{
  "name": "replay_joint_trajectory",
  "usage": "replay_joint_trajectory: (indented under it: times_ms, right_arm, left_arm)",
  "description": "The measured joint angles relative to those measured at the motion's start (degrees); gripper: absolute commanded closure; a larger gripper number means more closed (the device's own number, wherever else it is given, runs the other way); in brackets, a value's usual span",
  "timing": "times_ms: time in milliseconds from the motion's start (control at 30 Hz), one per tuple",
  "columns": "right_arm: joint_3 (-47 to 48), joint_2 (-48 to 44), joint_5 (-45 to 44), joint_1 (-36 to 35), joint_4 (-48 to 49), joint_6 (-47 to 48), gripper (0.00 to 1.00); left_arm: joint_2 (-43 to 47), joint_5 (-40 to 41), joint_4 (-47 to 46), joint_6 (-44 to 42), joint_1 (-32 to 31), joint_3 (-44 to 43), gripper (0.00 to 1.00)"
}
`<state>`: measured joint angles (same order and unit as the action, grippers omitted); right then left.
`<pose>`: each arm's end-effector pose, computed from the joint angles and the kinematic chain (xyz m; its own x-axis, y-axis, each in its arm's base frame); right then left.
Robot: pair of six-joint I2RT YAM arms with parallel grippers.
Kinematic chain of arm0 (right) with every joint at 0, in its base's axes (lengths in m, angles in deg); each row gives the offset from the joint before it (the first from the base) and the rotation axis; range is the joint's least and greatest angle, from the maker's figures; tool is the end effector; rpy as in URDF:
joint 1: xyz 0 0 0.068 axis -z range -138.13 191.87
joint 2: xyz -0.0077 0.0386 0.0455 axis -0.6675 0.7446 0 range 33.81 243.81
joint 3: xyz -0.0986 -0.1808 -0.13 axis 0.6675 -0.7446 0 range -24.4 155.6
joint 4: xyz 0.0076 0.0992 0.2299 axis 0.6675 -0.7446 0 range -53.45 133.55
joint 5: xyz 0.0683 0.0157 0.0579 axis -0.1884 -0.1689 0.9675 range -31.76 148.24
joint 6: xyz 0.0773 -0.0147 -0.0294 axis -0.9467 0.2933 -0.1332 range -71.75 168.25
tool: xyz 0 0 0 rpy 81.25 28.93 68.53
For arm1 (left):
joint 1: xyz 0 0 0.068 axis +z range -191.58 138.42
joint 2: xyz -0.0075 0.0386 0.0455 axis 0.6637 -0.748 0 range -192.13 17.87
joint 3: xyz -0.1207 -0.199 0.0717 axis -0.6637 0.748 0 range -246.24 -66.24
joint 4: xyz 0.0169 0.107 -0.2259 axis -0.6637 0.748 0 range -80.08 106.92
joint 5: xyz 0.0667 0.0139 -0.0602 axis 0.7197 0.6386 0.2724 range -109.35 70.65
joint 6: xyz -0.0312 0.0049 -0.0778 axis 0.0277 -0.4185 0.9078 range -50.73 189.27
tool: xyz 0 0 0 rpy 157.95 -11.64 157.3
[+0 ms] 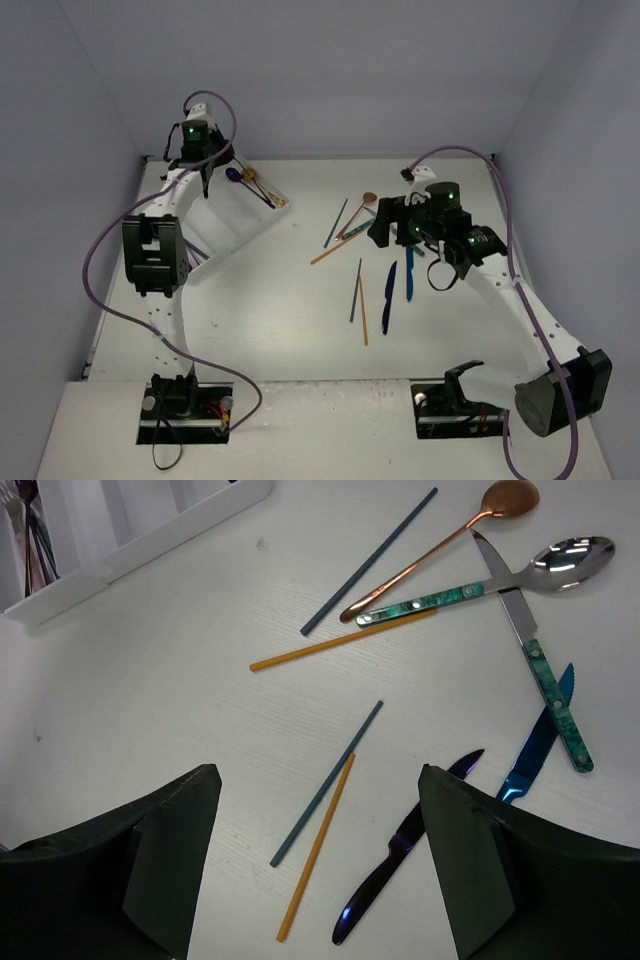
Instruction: Sort the eating utensils into containers
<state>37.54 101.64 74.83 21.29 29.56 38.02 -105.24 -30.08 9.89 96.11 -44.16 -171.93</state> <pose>0.2790 0.1272 0.3164 -0.4178 0.0249 -0.9082 -0.5223 0.8113 0.2625 0.5266 -0.0374 0.2529 -0.3664 -0.4276 -0.8264 0.0629 0.8747 -0.4805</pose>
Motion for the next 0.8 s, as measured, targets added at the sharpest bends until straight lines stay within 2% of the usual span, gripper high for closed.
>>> replay_joint_trajectory:
  times_ms: [200,300,533,667,800]
  right_arm:
    - [-0.3,0.6,-0.5,1.0,0.0,-0.3,0.22]
    - [-0.3,1.5,-0.7,1.2,0.0,-0.3,0.22]
    - [-0.3,3.8,-5.3,1.5,0.0,-2.7,0.23]
    - [0.5,7.4,-11.3,1.7,0.1,-7.6,0.27]
    - [3.2,14.4,-16.5,1.9,0.2,-13.7,0.32]
  left_arm:
    - [-14.6,-3.1,4.6,0.4,3.1,-12.1,0.48]
    - [-17.0,-4.2,7.5,0.1,2.8,-14.6,0.35]
    - [-11.5,-2.4,13.0,-3.6,1.3,-13.3,0.32]
    - [-0.2,3.2,17.3,-8.1,-2.0,-6.7,0.32]
    - [13.5,10.1,20.4,-12.5,-10.0,0.7,0.32]
